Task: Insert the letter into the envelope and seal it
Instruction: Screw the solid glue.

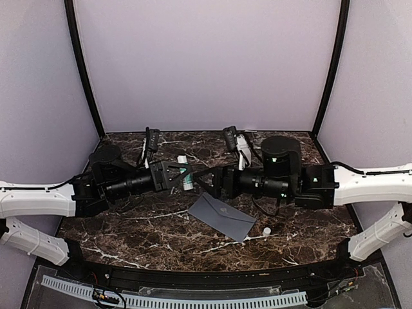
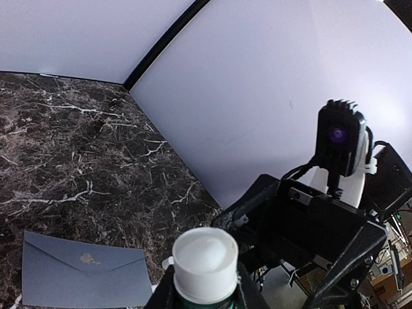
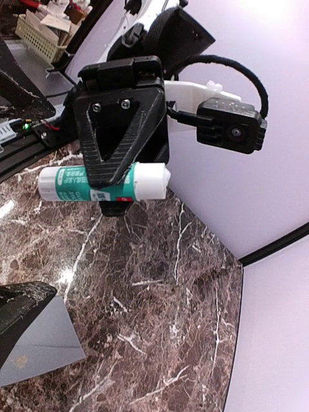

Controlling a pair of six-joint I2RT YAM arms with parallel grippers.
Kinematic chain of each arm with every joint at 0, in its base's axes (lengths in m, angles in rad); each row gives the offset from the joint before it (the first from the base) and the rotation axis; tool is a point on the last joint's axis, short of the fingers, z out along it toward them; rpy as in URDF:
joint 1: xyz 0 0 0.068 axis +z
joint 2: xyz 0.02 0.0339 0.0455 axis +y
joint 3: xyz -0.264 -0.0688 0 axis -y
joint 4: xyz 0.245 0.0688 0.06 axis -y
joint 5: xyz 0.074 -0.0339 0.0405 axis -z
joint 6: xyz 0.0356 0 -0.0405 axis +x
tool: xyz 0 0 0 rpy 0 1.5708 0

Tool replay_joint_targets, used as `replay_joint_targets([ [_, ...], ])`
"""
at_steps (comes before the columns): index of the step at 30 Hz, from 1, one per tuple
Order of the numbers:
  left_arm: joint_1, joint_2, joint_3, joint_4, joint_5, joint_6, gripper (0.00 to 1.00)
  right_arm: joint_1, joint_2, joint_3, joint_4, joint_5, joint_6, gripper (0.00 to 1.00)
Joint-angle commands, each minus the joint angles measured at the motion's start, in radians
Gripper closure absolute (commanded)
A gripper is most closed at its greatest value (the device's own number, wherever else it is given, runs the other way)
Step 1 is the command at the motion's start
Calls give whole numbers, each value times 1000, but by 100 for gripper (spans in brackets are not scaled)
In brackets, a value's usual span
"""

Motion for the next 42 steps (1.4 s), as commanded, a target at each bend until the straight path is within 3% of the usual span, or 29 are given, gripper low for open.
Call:
replay_joint_targets([
  [1, 9, -53, -28, 150, 80, -20, 100, -43, -79, -137, 283, -246, 42, 15],
  [7, 10, -60, -56, 307, 273, -15, 100, -67, -96, -213, 490, -470, 86, 17],
  [12, 10, -61, -75, 423, 338, -37, 100, -62, -47, -193, 583, -583, 104, 28],
  [18, 7, -57, -69, 435, 358, -28, 100, -53, 24, -124, 545, -582, 97, 41],
  [23, 7, -48, -63, 442, 369, -32, 100, -41, 64, -98, 564, -604, 103, 46],
  [42, 8, -41, -62, 441, 350, -29, 100, -31, 84, -102, 613, -611, 124, 80],
])
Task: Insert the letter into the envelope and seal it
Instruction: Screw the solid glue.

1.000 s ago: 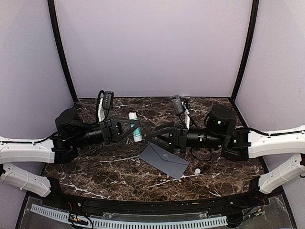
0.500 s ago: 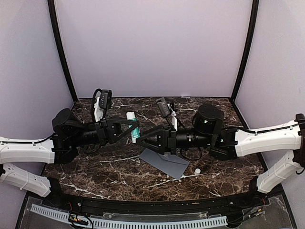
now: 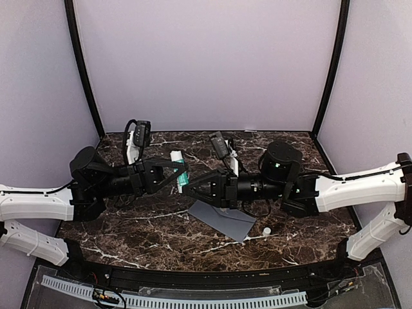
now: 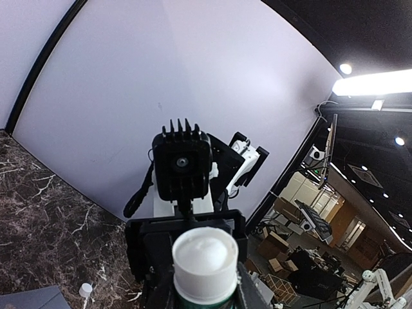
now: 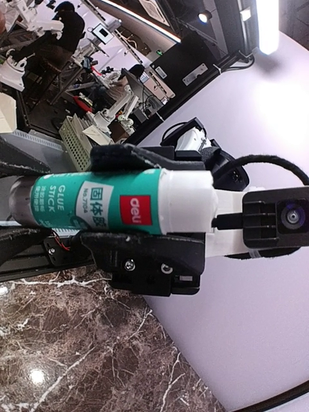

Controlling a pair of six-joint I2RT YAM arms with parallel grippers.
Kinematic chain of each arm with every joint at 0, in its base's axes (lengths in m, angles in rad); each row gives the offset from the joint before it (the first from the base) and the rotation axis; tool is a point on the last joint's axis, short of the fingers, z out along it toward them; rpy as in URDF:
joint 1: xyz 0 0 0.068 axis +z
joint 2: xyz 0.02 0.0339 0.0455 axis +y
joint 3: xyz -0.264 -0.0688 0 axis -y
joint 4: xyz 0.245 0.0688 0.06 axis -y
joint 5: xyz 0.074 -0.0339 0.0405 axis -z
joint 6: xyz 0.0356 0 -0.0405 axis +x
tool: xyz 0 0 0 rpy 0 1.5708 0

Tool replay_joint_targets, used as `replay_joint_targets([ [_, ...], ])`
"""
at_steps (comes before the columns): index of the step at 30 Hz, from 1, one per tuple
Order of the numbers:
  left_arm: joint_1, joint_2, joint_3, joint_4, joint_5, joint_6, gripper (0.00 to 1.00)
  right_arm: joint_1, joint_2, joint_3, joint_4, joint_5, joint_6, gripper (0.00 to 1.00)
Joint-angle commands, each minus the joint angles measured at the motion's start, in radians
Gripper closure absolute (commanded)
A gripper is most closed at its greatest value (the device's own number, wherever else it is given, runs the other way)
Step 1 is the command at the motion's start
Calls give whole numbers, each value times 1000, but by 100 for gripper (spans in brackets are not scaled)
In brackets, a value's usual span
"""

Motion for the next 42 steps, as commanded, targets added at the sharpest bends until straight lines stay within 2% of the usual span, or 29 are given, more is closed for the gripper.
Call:
replay_joint_targets([
  [1, 5, -3, 3, 33, 0, 7, 100, 9, -4, 23, 50, 3, 4, 82],
  [11, 4, -1, 15, -103, -35, 81, 100, 8, -38, 13, -17, 90, -19, 91],
  [18, -1, 2, 13, -213, -112, 140, 100, 11, -21, 95, -235, 253, -75, 94],
  [27, -50, 16, 46, -389, -349, 183, 100, 53, 111, 328, -593, 579, -134, 97],
  [34, -52, 41, 26, -371, -418, 118, 100, 96, 239, 475, -765, 753, -141, 97],
  [38, -53, 57, 12, -320, -400, 96, 100, 107, 263, 499, -771, 767, -138, 95],
  [42, -54, 53, -7, -270, -382, 79, 100, 107, 227, 461, -722, 720, -149, 88],
])
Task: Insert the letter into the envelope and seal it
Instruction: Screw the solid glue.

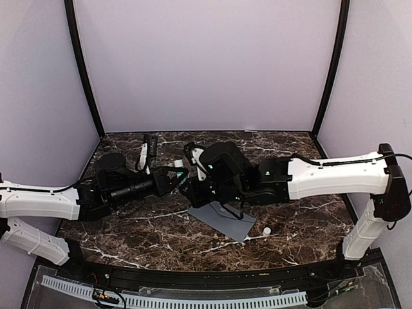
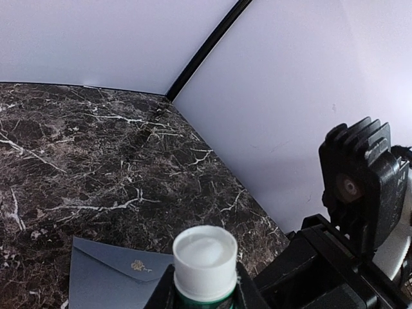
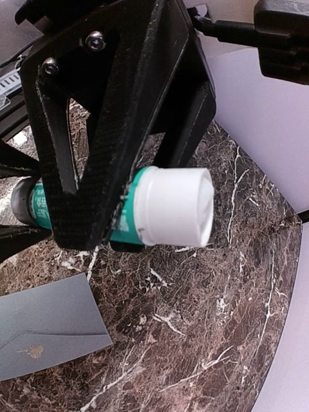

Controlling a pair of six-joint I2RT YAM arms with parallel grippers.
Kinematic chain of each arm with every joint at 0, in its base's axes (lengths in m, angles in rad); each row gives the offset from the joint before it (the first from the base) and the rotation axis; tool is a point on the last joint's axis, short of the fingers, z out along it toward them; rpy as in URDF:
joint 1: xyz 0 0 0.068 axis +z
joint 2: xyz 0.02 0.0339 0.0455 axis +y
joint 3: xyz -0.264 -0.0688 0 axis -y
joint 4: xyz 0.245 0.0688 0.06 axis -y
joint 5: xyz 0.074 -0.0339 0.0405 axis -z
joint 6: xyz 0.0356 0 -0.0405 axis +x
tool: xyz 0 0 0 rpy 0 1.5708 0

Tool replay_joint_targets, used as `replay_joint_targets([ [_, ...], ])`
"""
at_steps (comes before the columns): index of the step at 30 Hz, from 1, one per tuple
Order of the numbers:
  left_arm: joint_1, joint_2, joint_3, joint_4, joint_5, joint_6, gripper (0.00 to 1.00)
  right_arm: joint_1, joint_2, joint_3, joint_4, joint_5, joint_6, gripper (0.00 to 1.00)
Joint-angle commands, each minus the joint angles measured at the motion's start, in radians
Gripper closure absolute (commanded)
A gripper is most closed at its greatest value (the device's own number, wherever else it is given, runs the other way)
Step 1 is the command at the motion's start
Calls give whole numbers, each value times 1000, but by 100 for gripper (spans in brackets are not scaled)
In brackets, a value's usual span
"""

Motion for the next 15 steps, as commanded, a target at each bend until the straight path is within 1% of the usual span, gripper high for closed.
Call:
replay_joint_targets([
  [1, -43, -14, -18, 112, 110, -49, 100, 8, -37, -10, 156, -29, -20, 83],
  [5, -42, -64, -14, 102, 101, -44, 100, 9, -158, -123, 237, -97, -40, 52],
  [7, -40, -94, -8, 73, 85, -32, 100, 7, -224, -187, 262, -131, -46, 40],
  [9, -35, -123, 4, 14, 59, -17, 100, 4, -284, -256, 265, -155, -47, 33],
  [12, -30, -147, 15, -74, 36, 13, 100, -11, -371, -332, 259, -178, -33, 28],
  [14, -28, -161, 9, -87, 49, 33, 100, -34, -432, -378, 266, -195, -19, 25],
  [15, -26, -163, 7, -85, 78, 42, 100, -54, -463, -398, 281, -217, -11, 24],
])
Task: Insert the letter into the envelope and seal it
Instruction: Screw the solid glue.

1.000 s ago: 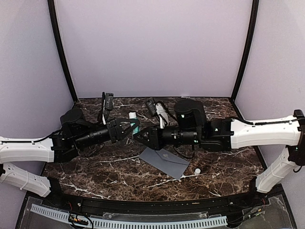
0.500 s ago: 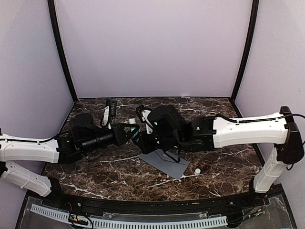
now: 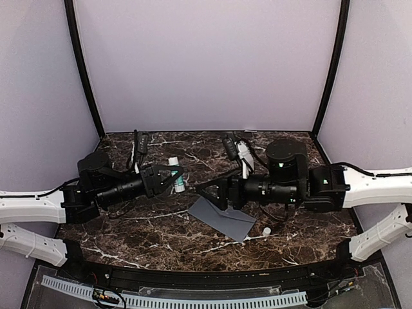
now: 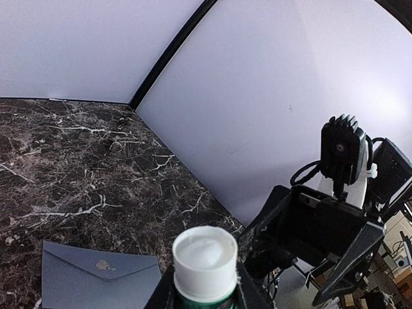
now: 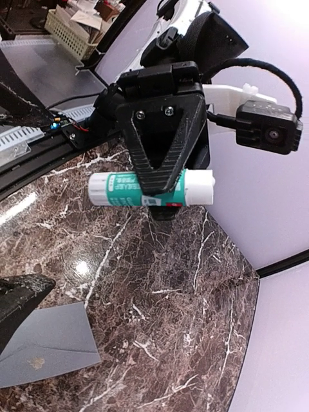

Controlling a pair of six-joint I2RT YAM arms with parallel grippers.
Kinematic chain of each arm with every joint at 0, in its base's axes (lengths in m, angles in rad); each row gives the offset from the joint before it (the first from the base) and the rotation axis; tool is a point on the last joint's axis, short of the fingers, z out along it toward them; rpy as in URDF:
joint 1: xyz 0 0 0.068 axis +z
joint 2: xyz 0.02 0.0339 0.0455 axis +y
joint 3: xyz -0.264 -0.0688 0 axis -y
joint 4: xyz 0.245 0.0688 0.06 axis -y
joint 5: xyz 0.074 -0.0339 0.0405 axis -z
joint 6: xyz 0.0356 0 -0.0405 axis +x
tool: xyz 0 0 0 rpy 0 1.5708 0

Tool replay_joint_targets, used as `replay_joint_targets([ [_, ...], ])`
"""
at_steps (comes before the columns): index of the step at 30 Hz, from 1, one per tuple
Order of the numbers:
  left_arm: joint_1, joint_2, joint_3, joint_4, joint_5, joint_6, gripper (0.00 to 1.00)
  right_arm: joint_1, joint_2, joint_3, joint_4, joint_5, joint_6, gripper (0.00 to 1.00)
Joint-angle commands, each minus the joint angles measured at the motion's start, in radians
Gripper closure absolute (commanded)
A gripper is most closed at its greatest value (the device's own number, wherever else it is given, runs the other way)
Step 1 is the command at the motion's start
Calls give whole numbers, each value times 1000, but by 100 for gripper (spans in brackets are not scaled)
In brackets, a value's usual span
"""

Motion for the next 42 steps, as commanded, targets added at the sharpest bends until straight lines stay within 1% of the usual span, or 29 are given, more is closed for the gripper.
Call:
replay_joint_targets([
  [1, 11, -29, 17, -58, 75, 73, 100, -64, -116, -98, 102, -103, 28, 23],
  [2, 13, -29, 19, -52, 108, 85, 100, -87, -145, -124, 139, -146, 36, 22],
  [5, 14, -12, 33, -24, 298, 126, 100, -150, -208, -194, 275, -275, 72, 19],
  [6, 13, -8, 36, 3, 334, 128, 100, -163, -219, -209, 315, -320, 86, 19],
  [7, 12, -1, 36, 20, 404, 121, 100, -172, -220, -217, 348, -345, 97, 19],
  [9, 13, 11, 35, 77, 486, 101, 100, -176, -206, -214, 392, -378, 108, 19],
  [13, 12, 41, 55, 125, 576, 71, 100, -177, -142, -172, 444, -457, 122, 19],
  [16, 11, 52, 66, 143, 592, 60, 100, -171, -96, -136, 464, -499, 125, 22],
  [19, 11, 63, 70, 163, 606, 52, 100, -144, -59, -91, 433, -493, 97, 25],
  [22, 10, 83, 82, 164, 619, 47, 100, -121, -32, -68, 438, -498, 83, 26],
  [26, 6, 110, 94, 168, 638, 44, 100, -108, 8, -40, 434, -506, 77, 32],
  [36, 2, 144, 116, 175, 641, 52, 100, -104, 45, -19, 425, -512, 76, 40],
  [42, 1, 154, 117, 180, 638, 51, 100, -103, 49, -13, 418, -523, 72, 54],
])
